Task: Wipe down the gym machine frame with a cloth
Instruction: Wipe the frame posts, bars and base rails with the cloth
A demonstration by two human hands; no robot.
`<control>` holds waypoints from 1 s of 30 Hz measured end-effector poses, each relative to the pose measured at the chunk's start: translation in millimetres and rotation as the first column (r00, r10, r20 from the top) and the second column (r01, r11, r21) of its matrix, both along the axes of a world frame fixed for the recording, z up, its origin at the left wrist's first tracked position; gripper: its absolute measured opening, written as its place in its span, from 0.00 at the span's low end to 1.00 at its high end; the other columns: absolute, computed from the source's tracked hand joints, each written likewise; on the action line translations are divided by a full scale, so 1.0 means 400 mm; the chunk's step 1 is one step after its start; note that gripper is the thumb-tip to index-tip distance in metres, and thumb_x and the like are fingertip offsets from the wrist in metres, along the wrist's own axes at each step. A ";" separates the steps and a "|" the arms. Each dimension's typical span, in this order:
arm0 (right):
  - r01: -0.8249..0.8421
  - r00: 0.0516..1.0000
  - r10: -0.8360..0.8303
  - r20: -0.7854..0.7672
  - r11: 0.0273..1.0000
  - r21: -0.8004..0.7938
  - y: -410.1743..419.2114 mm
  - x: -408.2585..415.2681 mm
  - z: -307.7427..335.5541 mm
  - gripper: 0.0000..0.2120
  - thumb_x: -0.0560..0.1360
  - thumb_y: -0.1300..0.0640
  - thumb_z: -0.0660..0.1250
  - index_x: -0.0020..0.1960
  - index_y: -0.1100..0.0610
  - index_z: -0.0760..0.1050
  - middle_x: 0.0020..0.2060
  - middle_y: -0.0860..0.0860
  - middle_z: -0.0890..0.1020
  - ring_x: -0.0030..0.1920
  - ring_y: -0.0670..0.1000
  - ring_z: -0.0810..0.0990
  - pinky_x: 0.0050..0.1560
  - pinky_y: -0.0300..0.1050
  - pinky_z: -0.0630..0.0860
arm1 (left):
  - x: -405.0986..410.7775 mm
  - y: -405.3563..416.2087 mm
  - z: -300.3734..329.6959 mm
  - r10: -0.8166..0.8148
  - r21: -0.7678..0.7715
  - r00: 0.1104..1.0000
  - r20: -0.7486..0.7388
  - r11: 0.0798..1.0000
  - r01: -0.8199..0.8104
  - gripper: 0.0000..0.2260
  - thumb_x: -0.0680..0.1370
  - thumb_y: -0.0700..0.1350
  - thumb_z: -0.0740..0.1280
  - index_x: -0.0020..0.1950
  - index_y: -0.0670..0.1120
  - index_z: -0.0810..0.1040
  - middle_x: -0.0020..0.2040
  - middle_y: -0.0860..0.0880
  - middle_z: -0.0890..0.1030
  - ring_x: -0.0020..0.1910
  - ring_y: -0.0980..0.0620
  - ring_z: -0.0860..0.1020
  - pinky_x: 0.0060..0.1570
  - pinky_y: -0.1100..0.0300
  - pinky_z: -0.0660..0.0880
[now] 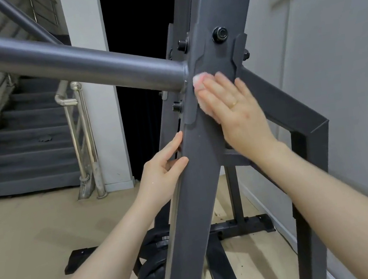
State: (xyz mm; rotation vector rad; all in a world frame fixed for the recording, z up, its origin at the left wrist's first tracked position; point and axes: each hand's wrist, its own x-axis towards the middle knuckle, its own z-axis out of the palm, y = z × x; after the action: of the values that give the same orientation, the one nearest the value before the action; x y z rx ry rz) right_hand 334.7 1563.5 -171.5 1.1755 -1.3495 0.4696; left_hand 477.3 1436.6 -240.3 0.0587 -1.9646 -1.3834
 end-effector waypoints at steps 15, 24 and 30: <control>-0.120 0.928 0.183 0.324 0.972 -0.204 -0.054 0.014 0.023 0.22 0.82 0.60 0.55 0.75 0.59 0.60 0.75 0.57 0.61 0.76 0.57 0.53 0.75 0.43 0.41 | -0.012 0.000 -0.014 0.013 -0.026 0.999 -0.043 1.000 -0.015 0.23 0.79 0.39 0.63 0.67 0.64 0.67 0.67 0.61 0.72 0.61 0.65 0.74 0.64 0.59 0.71; -0.099 0.974 0.130 0.186 0.981 -0.166 -0.044 0.001 -0.037 0.19 0.80 0.65 0.60 0.71 0.64 0.67 0.70 0.60 0.69 0.73 0.61 0.60 0.74 0.54 0.56 | -0.016 0.001 -0.015 0.017 -0.063 0.996 -0.089 0.998 -0.023 0.23 0.79 0.38 0.63 0.69 0.60 0.66 0.66 0.63 0.71 0.58 0.76 0.69 0.58 0.75 0.68; -0.142 0.964 0.151 0.220 0.988 -0.058 -0.064 0.055 -0.266 0.21 0.79 0.68 0.59 0.72 0.62 0.63 0.70 0.57 0.68 0.73 0.57 0.62 0.73 0.57 0.62 | -0.016 -0.017 -0.029 -0.066 -0.004 0.994 -0.085 0.998 0.066 0.23 0.80 0.35 0.60 0.65 0.62 0.67 0.66 0.64 0.70 0.67 0.67 0.67 0.66 0.70 0.64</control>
State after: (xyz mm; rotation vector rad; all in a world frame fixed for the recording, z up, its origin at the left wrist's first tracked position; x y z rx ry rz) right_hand 356.8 1537.8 -277.9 1.2206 -1.4420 0.7516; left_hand 470.9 1429.7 -251.9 -0.0649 -1.9120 -1.4039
